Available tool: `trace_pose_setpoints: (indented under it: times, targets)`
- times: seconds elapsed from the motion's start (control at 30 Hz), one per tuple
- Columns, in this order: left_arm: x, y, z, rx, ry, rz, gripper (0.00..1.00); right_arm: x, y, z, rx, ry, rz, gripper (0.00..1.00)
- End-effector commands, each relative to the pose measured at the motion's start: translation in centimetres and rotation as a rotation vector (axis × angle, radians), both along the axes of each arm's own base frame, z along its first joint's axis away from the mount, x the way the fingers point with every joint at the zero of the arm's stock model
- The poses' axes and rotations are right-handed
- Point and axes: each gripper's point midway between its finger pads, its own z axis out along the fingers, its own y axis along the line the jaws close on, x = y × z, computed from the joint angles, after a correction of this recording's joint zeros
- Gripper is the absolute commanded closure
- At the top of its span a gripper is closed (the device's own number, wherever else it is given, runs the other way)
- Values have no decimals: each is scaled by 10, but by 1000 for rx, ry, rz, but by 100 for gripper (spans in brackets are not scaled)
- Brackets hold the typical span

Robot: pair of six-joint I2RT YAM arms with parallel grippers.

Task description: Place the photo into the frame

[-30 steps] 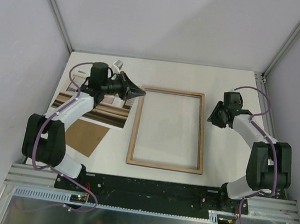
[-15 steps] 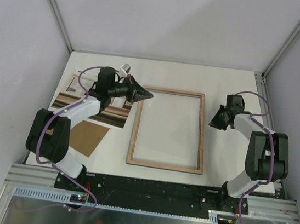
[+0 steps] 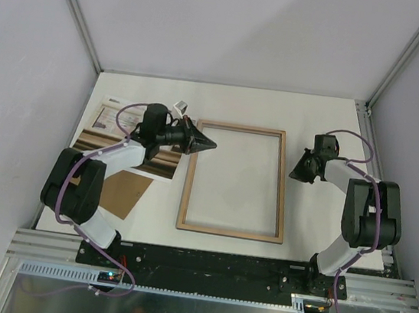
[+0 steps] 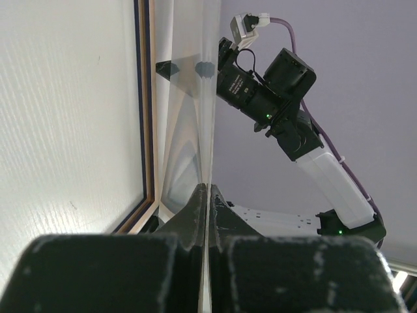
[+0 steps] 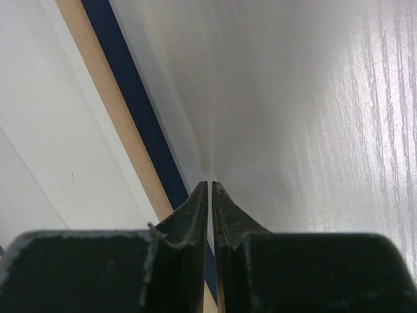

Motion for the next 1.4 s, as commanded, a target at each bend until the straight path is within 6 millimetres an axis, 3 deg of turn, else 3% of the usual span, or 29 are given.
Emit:
trace_pose_setpoints:
  times: [0.0,0.6,1.37]
  targets:
    - [1,-2,3,-17,-44,-2,100,5,1,0,4,-23,14,91]
    - [5,-1,-22,-6,-19,21,100,3,1,-5,1,-9,20,94]
    - [15,-8,-31,-21,-11,0,100,3,0,-8,-5,-5,21,95]
